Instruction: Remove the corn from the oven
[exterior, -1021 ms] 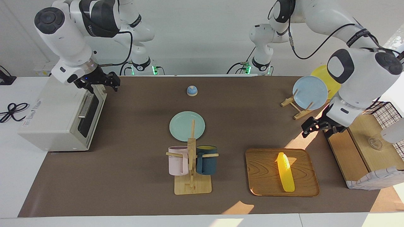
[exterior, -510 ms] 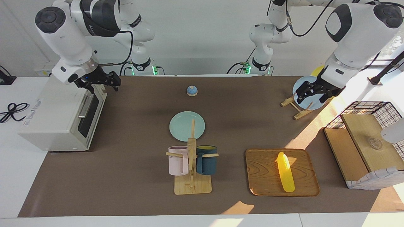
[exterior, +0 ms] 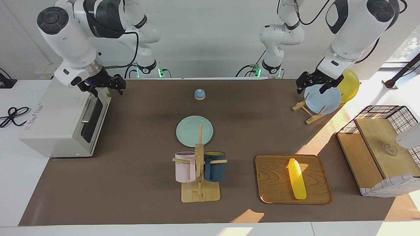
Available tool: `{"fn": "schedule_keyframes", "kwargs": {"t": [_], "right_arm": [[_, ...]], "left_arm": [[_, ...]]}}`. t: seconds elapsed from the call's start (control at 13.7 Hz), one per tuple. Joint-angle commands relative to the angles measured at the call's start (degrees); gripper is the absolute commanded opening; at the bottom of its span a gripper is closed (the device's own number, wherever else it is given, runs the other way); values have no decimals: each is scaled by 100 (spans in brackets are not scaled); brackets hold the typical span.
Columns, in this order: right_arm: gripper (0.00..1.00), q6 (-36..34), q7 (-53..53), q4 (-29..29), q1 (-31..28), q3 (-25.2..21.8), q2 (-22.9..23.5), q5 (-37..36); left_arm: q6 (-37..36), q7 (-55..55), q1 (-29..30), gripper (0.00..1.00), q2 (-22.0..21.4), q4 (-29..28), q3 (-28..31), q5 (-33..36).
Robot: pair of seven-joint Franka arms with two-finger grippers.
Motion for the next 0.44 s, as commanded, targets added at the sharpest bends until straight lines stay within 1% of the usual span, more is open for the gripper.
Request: {"fn": "schedule_keyframes", "kwargs": {"t": [0.0, 0.36], "right_arm": [[100, 95, 63, -169, 17, -15, -140, 106], [100, 95, 72, -161, 26, -15, -140, 106]], "left_arm": [[-87, -27, 58, 100, 48, 146, -76, 105], [-17, -18, 93, 100, 30, 119, -85, 105]]}}
